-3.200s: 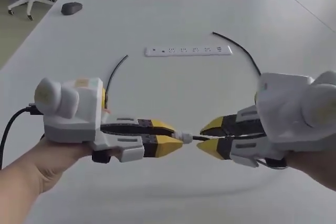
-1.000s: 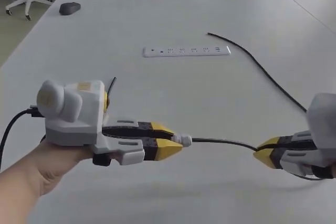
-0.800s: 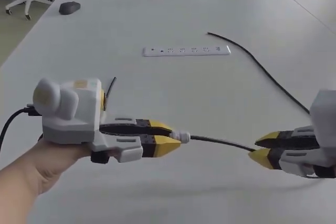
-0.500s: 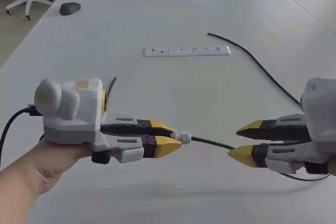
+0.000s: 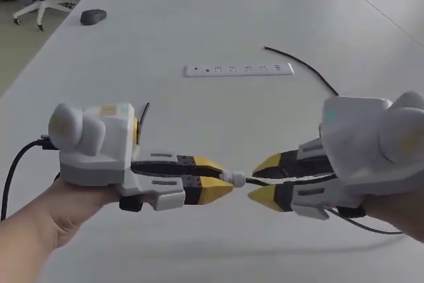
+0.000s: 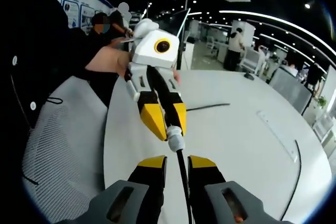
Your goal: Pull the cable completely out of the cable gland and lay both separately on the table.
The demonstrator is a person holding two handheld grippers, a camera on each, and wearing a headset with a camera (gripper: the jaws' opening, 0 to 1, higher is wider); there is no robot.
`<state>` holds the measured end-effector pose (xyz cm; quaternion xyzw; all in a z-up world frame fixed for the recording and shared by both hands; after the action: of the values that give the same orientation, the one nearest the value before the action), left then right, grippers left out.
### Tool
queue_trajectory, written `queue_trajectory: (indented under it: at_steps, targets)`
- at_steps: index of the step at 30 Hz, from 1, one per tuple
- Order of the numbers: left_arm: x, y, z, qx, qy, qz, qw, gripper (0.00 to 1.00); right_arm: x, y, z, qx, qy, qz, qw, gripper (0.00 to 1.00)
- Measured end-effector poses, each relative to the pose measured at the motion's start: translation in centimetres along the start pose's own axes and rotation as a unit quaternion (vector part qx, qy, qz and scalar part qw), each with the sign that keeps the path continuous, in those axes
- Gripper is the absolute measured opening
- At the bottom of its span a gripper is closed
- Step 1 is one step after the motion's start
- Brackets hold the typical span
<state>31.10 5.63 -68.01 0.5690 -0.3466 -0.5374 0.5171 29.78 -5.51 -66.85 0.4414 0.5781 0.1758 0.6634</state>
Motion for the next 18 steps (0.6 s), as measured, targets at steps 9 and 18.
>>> queue_trajectory:
  at_steps: [9, 18]
  targets:
    - [0.07, 0.03, 0.18, 0.001, -0.002, 0.0, 1.0, 0.15, 0.18, -0.32, 0.36, -0.001, -0.011, -0.012, 0.9999, 0.0]
    - [0.33, 0.26, 0.18, -0.002, -0.003, 0.007, 1.0, 0.15, -0.24, -0.5, 0.61, 0.058, -0.021, -0.002, 0.9981, 0.0]
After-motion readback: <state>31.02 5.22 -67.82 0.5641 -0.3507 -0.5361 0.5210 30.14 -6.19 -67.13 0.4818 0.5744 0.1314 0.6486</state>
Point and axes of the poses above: the centre of the closed fingertips' face, and the gripper's own axes: x roughly forward along the fingers, z roughly to its right, y roughly out of its top, the point moved 6 cm from there along -x, roughly backward along the fingers, and after that the axes turned 11 degrees about x, right-handed, at the moved point
